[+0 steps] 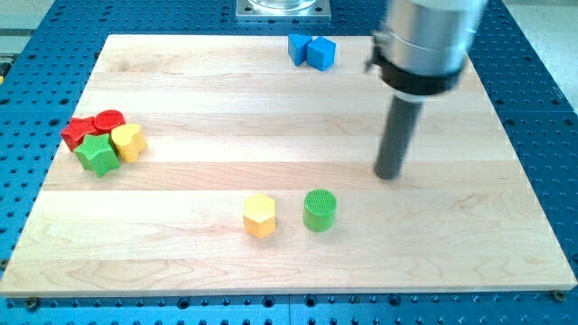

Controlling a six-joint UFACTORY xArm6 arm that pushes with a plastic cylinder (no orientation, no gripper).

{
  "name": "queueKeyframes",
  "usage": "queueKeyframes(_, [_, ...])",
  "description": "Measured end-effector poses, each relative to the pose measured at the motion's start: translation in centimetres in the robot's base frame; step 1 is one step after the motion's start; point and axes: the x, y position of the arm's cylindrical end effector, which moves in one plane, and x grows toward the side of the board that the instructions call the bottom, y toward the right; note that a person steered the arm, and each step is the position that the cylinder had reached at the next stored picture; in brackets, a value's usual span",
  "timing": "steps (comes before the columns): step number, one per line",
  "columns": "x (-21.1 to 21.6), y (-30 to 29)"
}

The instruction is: Move the hexagon into the heart

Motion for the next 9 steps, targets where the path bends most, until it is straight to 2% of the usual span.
queueKeyframes(1, [1.8, -5.9])
queueKeyframes(2, [4.6, -6.7])
queueKeyframes(3, [4.8, -8.3])
queueKeyframes(4, [5.9, -14.8])
queueKeyframes(5, [10.9, -7.8])
queueKeyframes(6, [12.8, -11.6])
queueKeyframes(7, [11.3, -18.1])
queueKeyframes(8, [8.1, -20.6])
queueKeyframes(9, [6.8, -19.8])
